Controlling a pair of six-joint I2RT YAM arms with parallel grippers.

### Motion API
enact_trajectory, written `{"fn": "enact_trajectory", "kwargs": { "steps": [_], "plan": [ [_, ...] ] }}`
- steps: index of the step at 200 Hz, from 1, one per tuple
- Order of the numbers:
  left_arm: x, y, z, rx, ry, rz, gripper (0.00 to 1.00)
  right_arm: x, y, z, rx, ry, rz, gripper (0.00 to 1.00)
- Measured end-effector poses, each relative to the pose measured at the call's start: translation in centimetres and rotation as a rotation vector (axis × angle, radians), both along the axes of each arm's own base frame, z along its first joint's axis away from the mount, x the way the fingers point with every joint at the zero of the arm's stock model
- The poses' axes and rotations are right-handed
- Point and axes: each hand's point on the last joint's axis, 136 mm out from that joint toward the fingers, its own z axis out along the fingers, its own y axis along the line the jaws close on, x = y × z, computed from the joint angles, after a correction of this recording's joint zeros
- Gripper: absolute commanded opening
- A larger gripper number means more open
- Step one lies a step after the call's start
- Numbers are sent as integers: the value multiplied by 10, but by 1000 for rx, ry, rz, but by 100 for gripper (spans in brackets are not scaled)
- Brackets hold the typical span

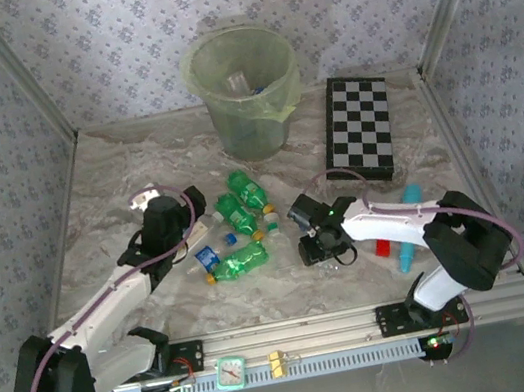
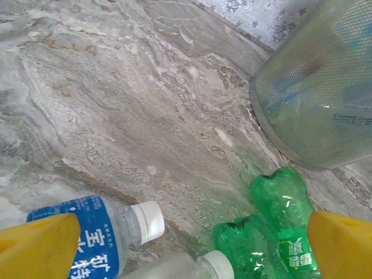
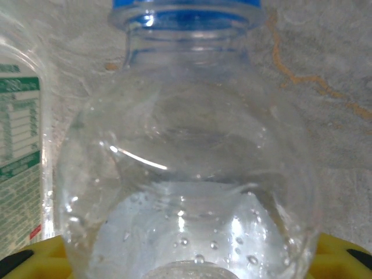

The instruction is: Put the plastic bottles in the bin

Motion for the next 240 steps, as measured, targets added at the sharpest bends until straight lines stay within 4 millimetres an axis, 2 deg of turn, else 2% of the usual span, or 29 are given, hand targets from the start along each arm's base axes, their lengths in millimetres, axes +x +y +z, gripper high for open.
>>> {"fn": "enact_trajectory", "kwargs": {
  "steps": [15,35,83,111,134,153,175,189,210,240],
  "plan": [
    [0,10,0,6,6,27,100,10,1,12,31,-33,-9,45],
    [-1,25,5,5,0,68,100,33,3,39,100,-106,-33,44],
    [-6,52,24,-16,-45,136,100,117,5,123,278,-343,-77,43],
    [-7,56,26,-21,-43,134,100,172,16,191,380,-505,-64,43],
    [-8,51,24,-30,-35,104,100,214,32,260,476,-656,-24,43],
    [-8,46,22,-37,-25,81,100,238,47,314,540,-777,23,43],
    [-7,42,18,-46,-10,59,100,261,62,357,588,-882,65,43],
    [-7,39,17,-54,-5,43,100,276,69,373,602,-924,78,43],
    [-8,34,16,-58,2,14,100,304,76,379,600,-960,78,43],
    [-11,30,11,-40,25,-23,100,347,82,361,558,-952,57,43]
  ]
}}
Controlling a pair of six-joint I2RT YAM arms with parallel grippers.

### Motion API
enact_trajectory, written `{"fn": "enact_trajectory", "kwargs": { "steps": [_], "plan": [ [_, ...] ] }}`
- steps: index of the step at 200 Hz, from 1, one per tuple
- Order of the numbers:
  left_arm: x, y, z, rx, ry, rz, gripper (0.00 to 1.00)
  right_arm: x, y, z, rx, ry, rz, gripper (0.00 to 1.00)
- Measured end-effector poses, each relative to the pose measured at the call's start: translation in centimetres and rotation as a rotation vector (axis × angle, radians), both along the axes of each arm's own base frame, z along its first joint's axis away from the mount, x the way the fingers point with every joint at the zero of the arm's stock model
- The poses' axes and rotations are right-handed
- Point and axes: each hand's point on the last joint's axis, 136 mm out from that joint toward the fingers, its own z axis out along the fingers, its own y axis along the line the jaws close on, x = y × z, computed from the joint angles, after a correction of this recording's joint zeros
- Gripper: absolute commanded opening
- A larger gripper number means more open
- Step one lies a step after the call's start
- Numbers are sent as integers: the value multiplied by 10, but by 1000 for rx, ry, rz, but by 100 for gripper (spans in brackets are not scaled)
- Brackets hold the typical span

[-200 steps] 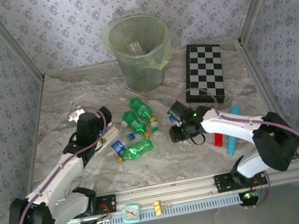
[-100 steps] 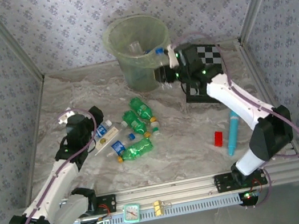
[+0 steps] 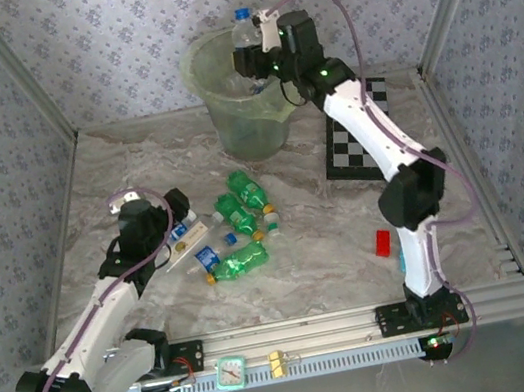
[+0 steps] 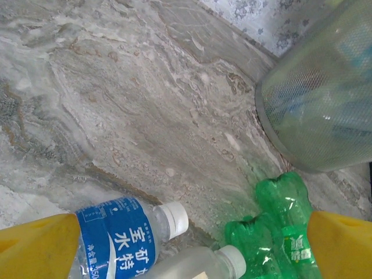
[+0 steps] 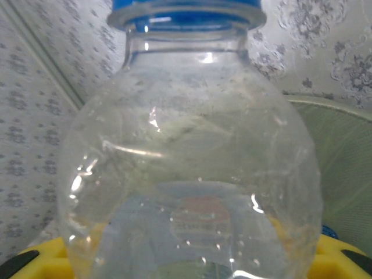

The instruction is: Put the plastic bottles in the bin

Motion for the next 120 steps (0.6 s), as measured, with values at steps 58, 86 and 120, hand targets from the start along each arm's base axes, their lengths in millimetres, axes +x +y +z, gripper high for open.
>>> {"fn": "enact_trajectory", "kwargs": {
  "steps": [58,86,120],
  "plan": [
    [-5,0,-8,40,35,-28,100,37,2,-74,-101,141,-33,47],
    [-6,3,-11,55,46,-30,100,38,1,-77,-111,146,-38,64],
    [-9,5,-15,74,67,-34,100,36,2,-78,-112,152,-37,99]
  ]
}}
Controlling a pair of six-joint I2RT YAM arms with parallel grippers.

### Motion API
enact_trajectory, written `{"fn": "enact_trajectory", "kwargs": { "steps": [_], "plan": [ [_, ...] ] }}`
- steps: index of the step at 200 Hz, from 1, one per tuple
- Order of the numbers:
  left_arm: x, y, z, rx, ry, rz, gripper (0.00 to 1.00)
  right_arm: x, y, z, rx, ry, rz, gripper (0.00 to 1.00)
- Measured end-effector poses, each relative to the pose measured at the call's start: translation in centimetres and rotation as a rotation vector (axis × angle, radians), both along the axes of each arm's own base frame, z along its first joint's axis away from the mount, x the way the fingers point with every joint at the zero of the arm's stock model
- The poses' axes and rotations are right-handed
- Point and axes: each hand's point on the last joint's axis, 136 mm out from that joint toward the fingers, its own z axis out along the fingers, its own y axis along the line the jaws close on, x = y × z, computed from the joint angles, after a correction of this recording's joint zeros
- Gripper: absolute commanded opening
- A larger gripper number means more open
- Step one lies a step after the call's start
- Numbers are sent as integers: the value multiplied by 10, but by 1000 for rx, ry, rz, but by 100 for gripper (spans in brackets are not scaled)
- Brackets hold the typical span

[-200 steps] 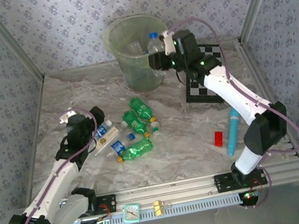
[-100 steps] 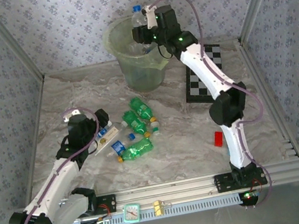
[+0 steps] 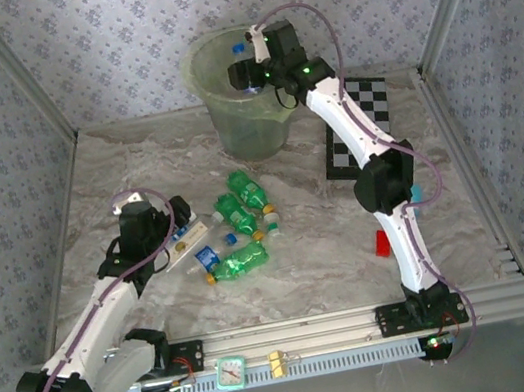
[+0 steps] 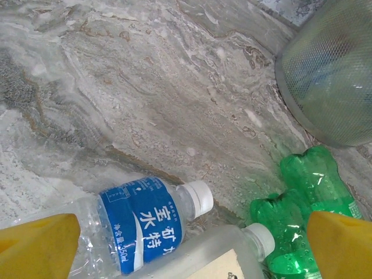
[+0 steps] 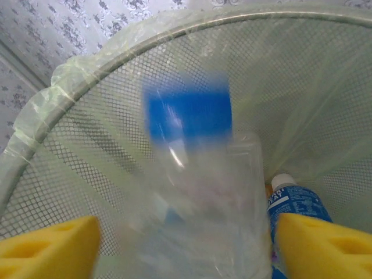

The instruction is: Put the plastic bottles in the bin

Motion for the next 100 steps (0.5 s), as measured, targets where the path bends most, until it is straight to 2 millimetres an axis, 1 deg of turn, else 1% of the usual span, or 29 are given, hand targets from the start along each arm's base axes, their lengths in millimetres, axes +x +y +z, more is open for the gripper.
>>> {"fn": "enact_trajectory", "kwargs": {
  "steps": [37,58,71,78,100],
  "plan": [
    [-3,3,-5,12,22,4,100,-1,0,3,-5,-8,3,100],
    [-6,7,-10,26,46,12,100,-4,-1,11,-5,-17,4,100],
    [-8,10,-12,34,61,16,100,-11,-4,23,-1,-27,4,100],
    [-10,12,-13,40,68,20,100,-15,-7,33,4,-38,4,100],
    [-16,20,-14,50,84,35,100,-38,-16,66,22,-71,9,100]
  ]
}}
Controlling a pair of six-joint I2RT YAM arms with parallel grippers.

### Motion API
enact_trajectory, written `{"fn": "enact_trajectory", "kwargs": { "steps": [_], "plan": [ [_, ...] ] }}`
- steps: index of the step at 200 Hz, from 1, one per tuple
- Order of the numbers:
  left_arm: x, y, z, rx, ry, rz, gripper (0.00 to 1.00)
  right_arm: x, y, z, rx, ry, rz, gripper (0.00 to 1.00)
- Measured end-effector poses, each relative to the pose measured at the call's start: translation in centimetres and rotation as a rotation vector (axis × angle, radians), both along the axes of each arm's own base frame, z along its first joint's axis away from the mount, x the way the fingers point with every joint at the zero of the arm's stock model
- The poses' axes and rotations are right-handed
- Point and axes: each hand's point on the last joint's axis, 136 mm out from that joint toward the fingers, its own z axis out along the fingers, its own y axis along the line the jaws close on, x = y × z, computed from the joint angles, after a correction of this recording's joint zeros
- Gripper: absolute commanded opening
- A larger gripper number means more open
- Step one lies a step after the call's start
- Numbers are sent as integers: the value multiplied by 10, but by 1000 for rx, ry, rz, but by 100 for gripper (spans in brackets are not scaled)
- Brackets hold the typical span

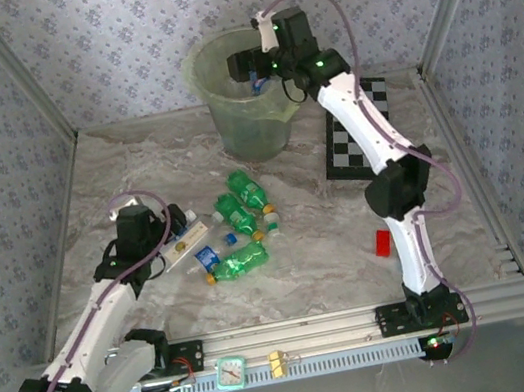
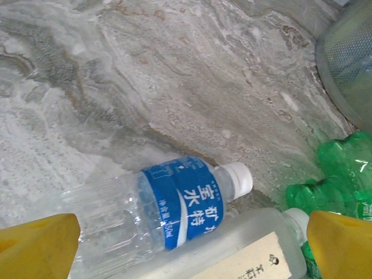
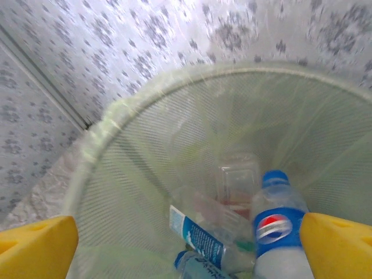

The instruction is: Put the plastic bottles in the bin

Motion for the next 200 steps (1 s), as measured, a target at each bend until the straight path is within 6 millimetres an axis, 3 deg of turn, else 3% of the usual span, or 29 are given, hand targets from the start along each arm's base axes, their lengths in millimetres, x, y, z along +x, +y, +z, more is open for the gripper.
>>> {"fn": "enact_trajectory", "kwargs": {
  "steps": [30,54,78,119,143,171,200],
  "plan": [
    [-7,9,0,8,15,10,100,-41,-14,36,34,-45,20,100],
    [-14,12,-2,17,36,5,100,-70,-22,37,52,-48,36,100],
    [-18,13,-11,32,60,-3,100,-93,-27,11,59,-5,45,100],
    [-23,17,-43,77,165,-8,100,-131,-28,-57,51,115,41,100],
    [-20,19,-54,98,198,-8,100,-148,-31,-85,52,169,21,100],
    [-18,21,-60,116,215,-5,100,-157,-39,-109,59,220,-17,100],
    [-14,26,-65,147,252,16,100,-155,-42,-111,56,223,-43,100]
  ]
}}
